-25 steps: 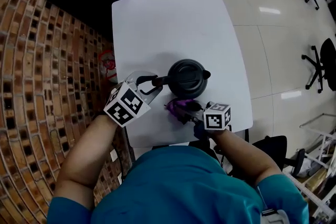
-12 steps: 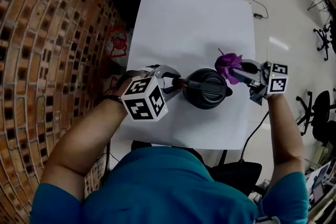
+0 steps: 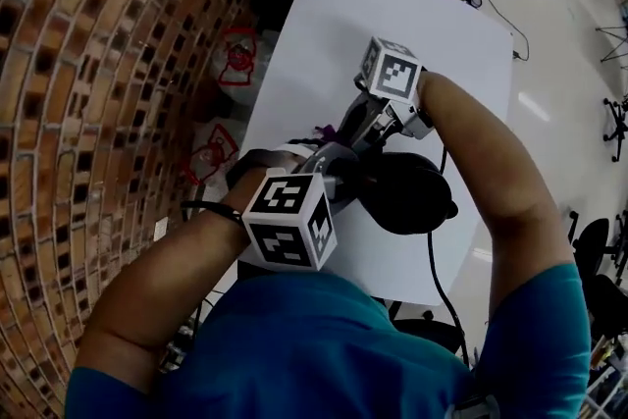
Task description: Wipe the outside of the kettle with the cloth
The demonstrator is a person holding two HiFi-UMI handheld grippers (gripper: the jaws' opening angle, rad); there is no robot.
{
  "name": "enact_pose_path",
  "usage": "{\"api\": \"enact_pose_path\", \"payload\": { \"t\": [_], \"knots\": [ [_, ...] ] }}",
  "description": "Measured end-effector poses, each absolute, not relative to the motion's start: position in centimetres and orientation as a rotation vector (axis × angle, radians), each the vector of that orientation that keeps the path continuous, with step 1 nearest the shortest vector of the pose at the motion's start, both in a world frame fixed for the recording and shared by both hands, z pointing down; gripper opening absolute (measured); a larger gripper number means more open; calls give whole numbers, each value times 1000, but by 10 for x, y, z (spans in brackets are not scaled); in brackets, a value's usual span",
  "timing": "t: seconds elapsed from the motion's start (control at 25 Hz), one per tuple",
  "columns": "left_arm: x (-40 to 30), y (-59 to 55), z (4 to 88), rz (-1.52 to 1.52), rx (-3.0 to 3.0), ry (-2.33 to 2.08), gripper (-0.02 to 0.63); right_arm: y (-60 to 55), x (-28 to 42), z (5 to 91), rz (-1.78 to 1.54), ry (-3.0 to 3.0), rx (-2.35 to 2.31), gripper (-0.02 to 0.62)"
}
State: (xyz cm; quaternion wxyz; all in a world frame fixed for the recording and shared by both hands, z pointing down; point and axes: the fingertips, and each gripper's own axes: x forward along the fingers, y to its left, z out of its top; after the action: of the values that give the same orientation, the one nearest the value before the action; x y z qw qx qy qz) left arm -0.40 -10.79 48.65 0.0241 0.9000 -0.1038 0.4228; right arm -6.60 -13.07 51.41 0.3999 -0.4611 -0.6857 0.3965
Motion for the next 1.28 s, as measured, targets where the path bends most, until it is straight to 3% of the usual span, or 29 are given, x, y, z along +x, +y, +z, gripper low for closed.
{"api": "enact_pose_path", "payload": {
  "t": [0.2, 0.6, 0.88, 1.28],
  "knots": [
    [-5, -107, 483, 1266, 2773, -377, 132, -129, -64, 527, 1046, -1571, -1228, 100],
    [-4, -108, 482, 1293, 2734, -401, 132, -110, -32, 580, 766, -1287, -1166, 95],
    [-6, -108, 485, 1299, 2717, -406, 132, -154, -17, 564, 941, -1541, -999, 96],
    [-15, -107, 489, 1312, 2678, -404, 133, -203, 57, 547, 1205, -2224, -457, 97]
  ]
}}
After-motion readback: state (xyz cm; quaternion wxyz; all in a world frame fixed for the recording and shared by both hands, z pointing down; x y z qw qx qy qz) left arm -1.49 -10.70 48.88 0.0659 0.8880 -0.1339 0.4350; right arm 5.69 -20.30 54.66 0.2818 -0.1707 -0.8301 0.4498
